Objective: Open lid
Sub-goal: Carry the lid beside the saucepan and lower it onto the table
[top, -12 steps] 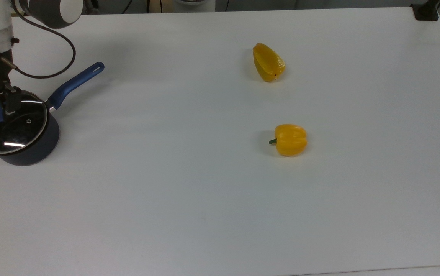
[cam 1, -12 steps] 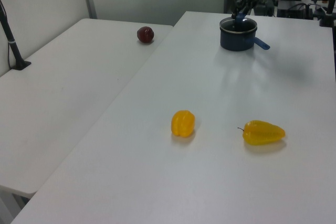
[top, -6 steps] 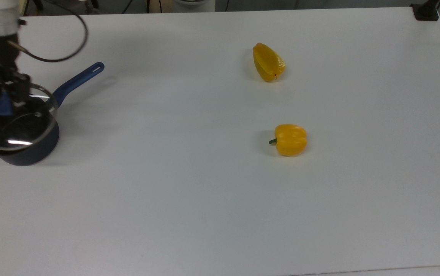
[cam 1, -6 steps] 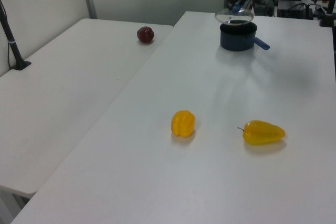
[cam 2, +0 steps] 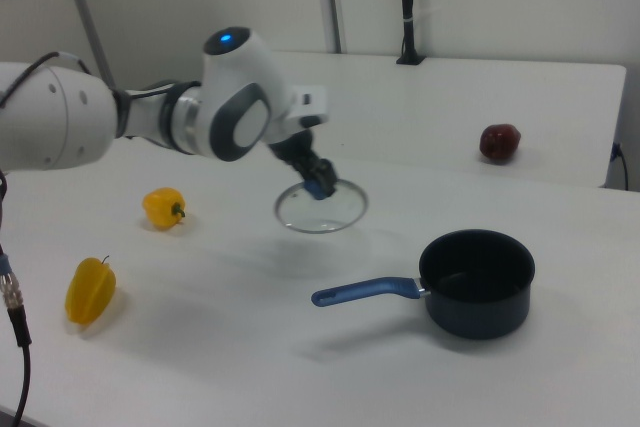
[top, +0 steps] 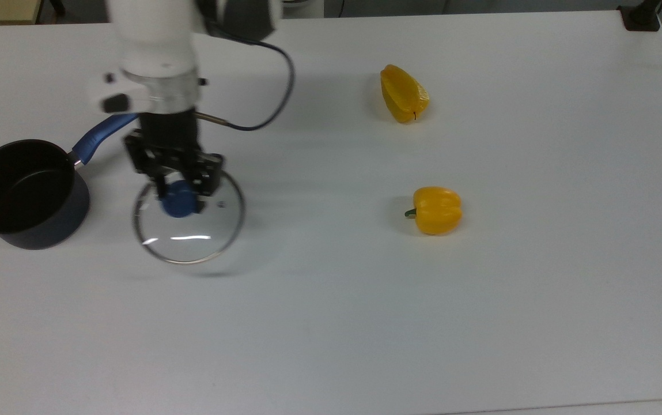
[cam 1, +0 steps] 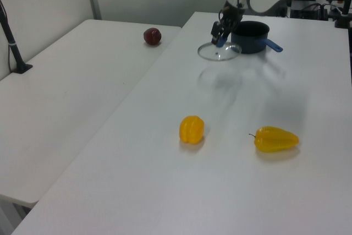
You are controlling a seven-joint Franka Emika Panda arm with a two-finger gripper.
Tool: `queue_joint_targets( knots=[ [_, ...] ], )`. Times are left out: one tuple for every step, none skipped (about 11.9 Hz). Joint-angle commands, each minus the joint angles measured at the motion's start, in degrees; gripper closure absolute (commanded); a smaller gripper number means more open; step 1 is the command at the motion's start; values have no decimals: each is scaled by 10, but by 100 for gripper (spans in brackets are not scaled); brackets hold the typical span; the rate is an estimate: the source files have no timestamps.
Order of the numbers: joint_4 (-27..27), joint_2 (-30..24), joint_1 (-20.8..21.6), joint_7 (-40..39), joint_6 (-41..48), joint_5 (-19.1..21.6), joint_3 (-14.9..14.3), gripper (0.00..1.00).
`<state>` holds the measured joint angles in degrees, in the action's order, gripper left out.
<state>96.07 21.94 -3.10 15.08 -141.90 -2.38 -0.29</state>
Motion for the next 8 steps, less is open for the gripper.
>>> queue_joint_targets(
  knots=[
    [52, -23, 74, 14, 0, -4, -10, 68],
    [51, -11, 88, 14, -4, -10, -9, 68],
    [52, -4, 98, 14, -27, -17, -9, 68],
    [54, 8, 107, 13, -54, -23, -10, 68],
    [53, 20, 110, 14, -74, -28, -10, 68],
    [53, 28, 110, 13, -94, -29, -10, 68],
    [52, 40, 115, 12, -108, -30, -10, 68],
    [52, 46, 116, 13, -121, -44, -10, 68]
  ],
)
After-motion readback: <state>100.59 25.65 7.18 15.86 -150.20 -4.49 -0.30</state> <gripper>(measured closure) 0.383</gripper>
